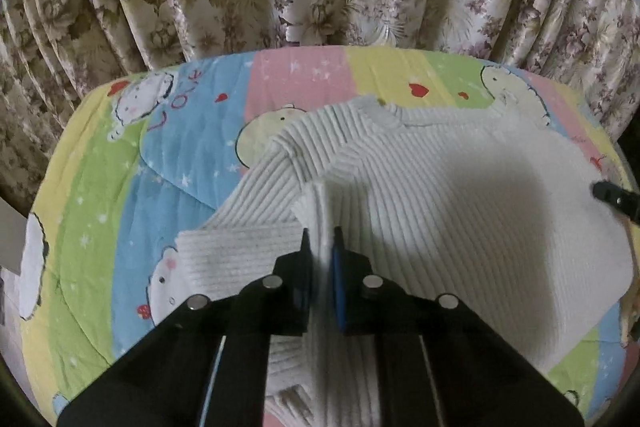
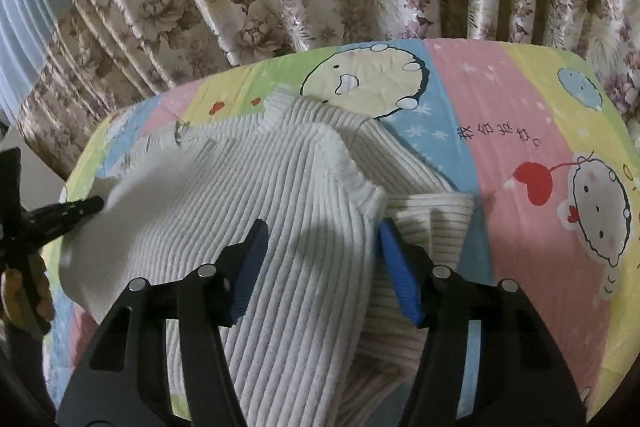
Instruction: Fold small clothes
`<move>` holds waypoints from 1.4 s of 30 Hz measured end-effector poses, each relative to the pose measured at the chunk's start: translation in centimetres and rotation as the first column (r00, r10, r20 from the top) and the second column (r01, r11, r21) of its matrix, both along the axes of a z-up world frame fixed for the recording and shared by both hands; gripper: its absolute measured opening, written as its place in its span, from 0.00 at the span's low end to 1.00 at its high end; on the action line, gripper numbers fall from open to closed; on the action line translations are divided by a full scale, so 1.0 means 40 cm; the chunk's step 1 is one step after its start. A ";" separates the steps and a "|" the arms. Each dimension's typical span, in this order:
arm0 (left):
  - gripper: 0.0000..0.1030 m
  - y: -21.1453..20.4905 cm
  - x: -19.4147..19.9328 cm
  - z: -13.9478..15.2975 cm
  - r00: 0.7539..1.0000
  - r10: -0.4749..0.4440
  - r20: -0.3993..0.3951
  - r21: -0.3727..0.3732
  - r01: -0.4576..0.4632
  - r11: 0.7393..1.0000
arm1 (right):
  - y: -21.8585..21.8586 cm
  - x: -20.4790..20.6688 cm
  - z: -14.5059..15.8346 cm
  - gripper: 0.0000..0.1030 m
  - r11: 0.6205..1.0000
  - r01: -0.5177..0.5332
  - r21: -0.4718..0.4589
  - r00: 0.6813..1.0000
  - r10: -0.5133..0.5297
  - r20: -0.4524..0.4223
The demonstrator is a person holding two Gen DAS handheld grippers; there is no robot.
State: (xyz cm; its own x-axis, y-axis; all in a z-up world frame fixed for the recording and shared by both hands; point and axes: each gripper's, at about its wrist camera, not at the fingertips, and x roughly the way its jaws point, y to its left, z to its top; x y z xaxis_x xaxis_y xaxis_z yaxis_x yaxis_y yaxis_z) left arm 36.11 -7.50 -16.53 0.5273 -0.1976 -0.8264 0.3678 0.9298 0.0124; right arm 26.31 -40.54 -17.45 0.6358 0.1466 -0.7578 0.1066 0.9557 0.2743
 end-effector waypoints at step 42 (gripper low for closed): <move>0.65 -0.140 -0.215 -0.055 0.996 -0.016 0.087 0.140 0.004 0.990 | 0.365 -0.101 -0.042 0.49 0.936 -0.222 -0.275 0.966 0.250 0.071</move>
State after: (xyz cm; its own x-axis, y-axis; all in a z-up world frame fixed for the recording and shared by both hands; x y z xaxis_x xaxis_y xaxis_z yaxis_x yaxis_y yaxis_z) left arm 27.50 -13.09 -18.75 0.5977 -0.0892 -0.7967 0.3689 0.9129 0.1745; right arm 22.26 -25.95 -19.13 0.6839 0.1067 -0.7217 -0.1461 0.9892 0.0078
